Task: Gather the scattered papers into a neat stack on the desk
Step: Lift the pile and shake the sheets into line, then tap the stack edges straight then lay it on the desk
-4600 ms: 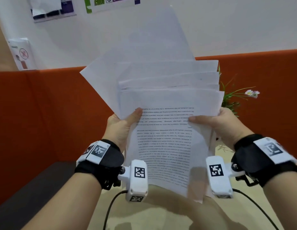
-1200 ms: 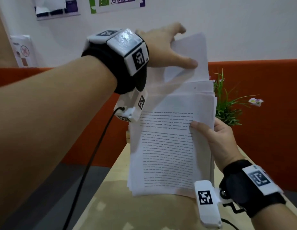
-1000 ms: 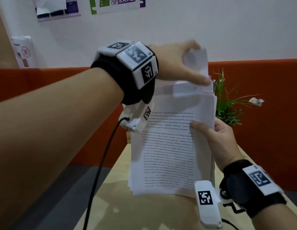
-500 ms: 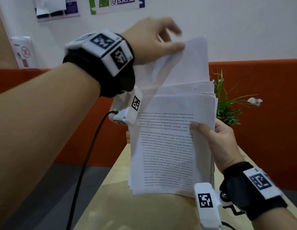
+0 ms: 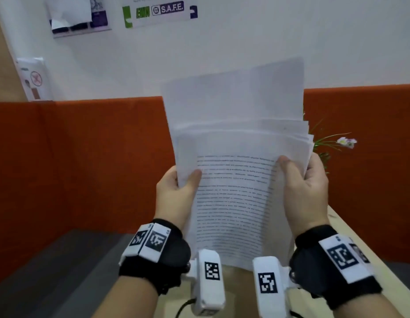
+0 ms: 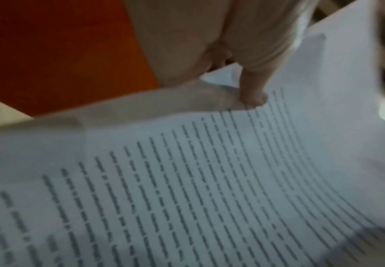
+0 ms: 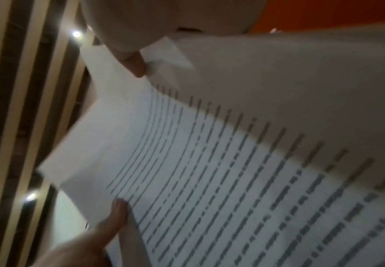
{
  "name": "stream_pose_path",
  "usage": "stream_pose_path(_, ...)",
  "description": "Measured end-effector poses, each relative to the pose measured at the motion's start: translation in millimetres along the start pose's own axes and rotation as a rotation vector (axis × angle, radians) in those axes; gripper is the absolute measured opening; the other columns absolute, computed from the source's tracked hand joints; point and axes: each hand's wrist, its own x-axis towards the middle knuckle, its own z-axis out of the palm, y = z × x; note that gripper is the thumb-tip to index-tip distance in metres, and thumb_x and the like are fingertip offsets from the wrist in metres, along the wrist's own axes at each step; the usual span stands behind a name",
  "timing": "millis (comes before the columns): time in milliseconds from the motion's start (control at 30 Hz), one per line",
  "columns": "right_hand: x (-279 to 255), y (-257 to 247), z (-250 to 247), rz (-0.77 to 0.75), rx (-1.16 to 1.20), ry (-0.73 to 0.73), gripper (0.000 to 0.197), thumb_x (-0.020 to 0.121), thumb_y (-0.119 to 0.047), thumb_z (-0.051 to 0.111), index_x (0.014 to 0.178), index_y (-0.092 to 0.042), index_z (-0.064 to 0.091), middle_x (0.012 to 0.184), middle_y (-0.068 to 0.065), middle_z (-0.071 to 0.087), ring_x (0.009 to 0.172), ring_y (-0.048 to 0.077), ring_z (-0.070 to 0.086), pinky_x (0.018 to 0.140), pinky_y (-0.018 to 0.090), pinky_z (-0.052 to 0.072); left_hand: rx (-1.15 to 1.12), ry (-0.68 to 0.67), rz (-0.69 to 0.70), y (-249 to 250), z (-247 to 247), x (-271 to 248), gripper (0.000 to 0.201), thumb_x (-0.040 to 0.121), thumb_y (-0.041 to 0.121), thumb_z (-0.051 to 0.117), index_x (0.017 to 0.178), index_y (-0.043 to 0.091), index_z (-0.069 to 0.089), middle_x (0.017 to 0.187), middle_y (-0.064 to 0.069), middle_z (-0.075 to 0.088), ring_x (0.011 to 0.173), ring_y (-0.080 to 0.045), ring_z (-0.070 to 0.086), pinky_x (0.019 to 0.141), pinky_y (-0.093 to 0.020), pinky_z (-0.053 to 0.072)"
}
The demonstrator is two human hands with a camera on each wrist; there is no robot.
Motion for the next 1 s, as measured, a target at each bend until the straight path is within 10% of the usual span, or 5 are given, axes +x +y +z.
stream_pose_path(167,4,-11,8,-0.059,-0.088,0.021,0.029,0.089,-0.025,0.059,0.112,-0.032,0.043,0.090,-0.017,0.059,0.073,-0.012,0.062,0.059,0.010,0.050,-0.025,0.105,0.091,13,19,-3,0.024,0.085,0.019,0.067,0.107,0.018,0.057,0.096,0.001,0.071,0.088,-0.017,0.070,0.078,-0.038,0.058)
stream_pose_path(300,-4,0,0,0.011,-0.137,0.047,0.063,0.081,-0.026,0.071,0.131,-0.026,0.033,0.097,-0.014,0.055,0.084,-0.001,0.059,0.066,0.018,0.045,-0.033,0.086,0.019,3,20,-6,0.061,0.079,0.016,0.075,0.127,0.021,0.038,0.101,0.012,0.061,0.093,-0.006,0.064,0.085,-0.033,0.053)
stream_pose_path(500,-7,12,-1,0.059,-0.128,0.074,0.047,0.085,-0.024,0.065,0.122,-0.033,0.037,0.098,-0.012,0.057,0.087,0.004,0.061,0.066,0.020,0.045,0.021,0.147,0.032,9,27,2,0.079,0.083,0.025,0.070,0.143,0.030,0.019,0.103,0.011,0.055,0.093,-0.009,0.061,0.085,-0.028,0.048)
stream_pose_path(800,-7,28,-2,0.120,-0.070,0.035,0.049,0.087,-0.021,0.063,0.130,-0.027,0.039,0.105,-0.011,0.056,0.092,0.003,0.059,0.069,0.021,0.047,0.035,0.048,-0.035,-2,27,6,0.035,0.086,0.026,0.065,0.115,0.029,0.045,0.113,-0.003,0.065,0.099,-0.019,0.067,0.087,-0.040,0.057)
stream_pose_path(1000,-8,37,-7,0.218,-0.141,-0.056,0.010,0.089,-0.017,0.058,0.095,-0.024,0.058,0.093,-0.003,0.067,0.089,0.017,0.065,0.061,0.027,0.049,0.053,-0.035,-0.103,-10,24,8,0.011,0.090,0.023,0.058,0.089,0.033,0.055,0.111,-0.008,0.068,0.099,-0.025,0.068,0.087,-0.047,0.056)
